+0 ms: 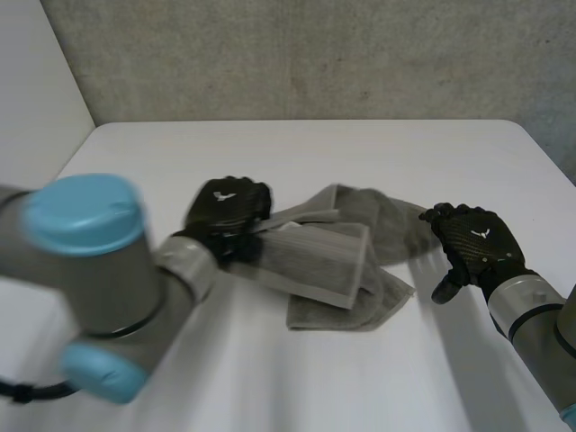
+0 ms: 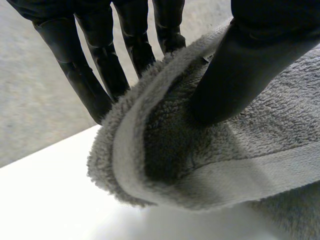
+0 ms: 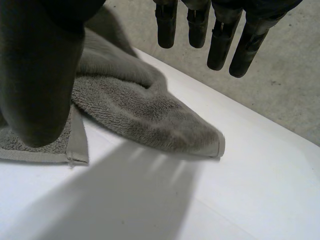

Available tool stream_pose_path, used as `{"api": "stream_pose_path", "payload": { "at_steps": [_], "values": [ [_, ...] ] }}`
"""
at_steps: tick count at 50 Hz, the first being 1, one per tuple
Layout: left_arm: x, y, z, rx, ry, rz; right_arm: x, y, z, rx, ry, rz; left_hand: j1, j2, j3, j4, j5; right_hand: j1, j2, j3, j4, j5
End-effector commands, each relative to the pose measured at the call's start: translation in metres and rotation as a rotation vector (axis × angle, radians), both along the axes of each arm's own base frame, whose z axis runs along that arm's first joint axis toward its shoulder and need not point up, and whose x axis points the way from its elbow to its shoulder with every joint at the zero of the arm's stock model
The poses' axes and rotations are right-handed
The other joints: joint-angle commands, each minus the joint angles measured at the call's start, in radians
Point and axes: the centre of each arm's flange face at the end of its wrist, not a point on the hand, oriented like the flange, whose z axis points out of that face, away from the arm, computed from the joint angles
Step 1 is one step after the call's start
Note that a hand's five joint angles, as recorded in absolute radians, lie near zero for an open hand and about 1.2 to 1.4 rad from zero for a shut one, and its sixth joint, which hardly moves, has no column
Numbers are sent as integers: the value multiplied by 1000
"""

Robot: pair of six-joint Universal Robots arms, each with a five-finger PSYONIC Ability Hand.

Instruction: Fold the towel.

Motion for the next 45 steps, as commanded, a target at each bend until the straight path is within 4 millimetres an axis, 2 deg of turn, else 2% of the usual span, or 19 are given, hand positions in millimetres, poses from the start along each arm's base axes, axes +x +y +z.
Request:
{"api": "stream_pose_path", "payload": {
  "at_steps": [1, 3, 4, 8, 9, 11, 12, 14, 15, 17, 22, 28, 32, 33, 34, 35, 36, 42, 45],
  "values": [
    [53, 7, 8, -65, 36, 13, 2, 2, 1, -4, -2, 10, 69, 49, 21, 41, 38, -56, -71, -70, -82, -59],
    [77, 5, 4, -114, 10, -2, 3, 2, 1, -4, -2, 14, 69, 49, 21, 41, 38, -56, -71, -70, -82, -59],
    [77, 5, 4, -114, 10, -2, 3, 2, 2, -6, -3, 16, 69, 49, 21, 41, 38, -56, -71, -70, -82, -59],
    [107, -2, -6, -196, -53, -30, 4, 1, 4, -12, -7, 21, 69, 49, 21, 41, 38, -56, -71, -70, -82, -59],
    [107, -2, -6, -196, -53, -30, 4, 1, 4, -12, -7, 21, 69, 49, 21, 41, 38, -56, -71, -70, -82, -59],
    [129, -14, -12, -222, -81, -12, 5, 0, 5, -16, -8, 23, 69, 49, 21, 41, 38, -56, -71, -70, -82, -59],
    [129, -14, -12, -222, -81, -12, 6, -1, 6, -21, -11, 27, 69, 49, 21, 41, 38, -56, -71, -70, -82, -59],
    [152, -30, -16, -207, -88, 28, 8, -2, 9, -28, -15, 33, 69, 49, 21, 41, 38, -56, -71, -70, -82, -59],
    [152, -30, -16, -207, -88, 28, 9, -3, 11, -33, -14, 38, 69, 49, 21, 41, 38, -56, -71, -70, -82, -59],
    [173, -43, -16, -202, -86, 73, 11, -4, 14, -39, -16, 42, 69, 49, 21, 41, 38, -56, -71, -70, -82, -59],
    [189, -59, -18, -208, -94, 111, 19, -8, 20, -51, -19, 62, 69, 49, 21, 41, 38, -56, -71, -70, -82, -59],
    [198, -80, -25, -175, -86, 131, 33, -8, 18, -7, -7, 107, 69, 49, 21, 41, 38, -56, -71, -70, -82, -59],
    [197, -84, -30, -156, -81, 125, 44, -4, 17, 18, 1, 142, 29, 9, -20, 1, -2, -56, -71, -70, -82, -59],
    [195, -84, -33, -148, -80, 118, 44, -4, 17, 18, 1, 143, -338, -358, -386, -366, -369, -56, -71, -70, -82, -59],
    [195, -84, -33, -148, -80, 118, 46, -1, 15, 31, 8, 154, -342, -362, -390, -369, -373, -56, -71, -70, -82, -59],
    [193, -85, -34, -144, -81, 113, 49, 3, 13, 41, 18, 170, -746, -766, -794, -773, -777, -56, -71, -70, -82, -59],
    [190, -84, -35, -142, -81, 107, 49, 3, 13, 41, 18, 170, -968, -988, -1016, -995, -999, -56, -71, -70, -82, -59],
    [180, -79, -30, -154, -81, 97, 61, 25, 7, 23, 101, 316, -1096, -1116, -1144, -1124, -1127, -56, -71, -70, -82, -59],
    [179, -75, -19, -183, -87, 117, 64, 36, 1, 4, 168, 406, -1102, -1122, -1150, -1130, -1133, -56, -71, -70, -82, -59]
  ]
}}
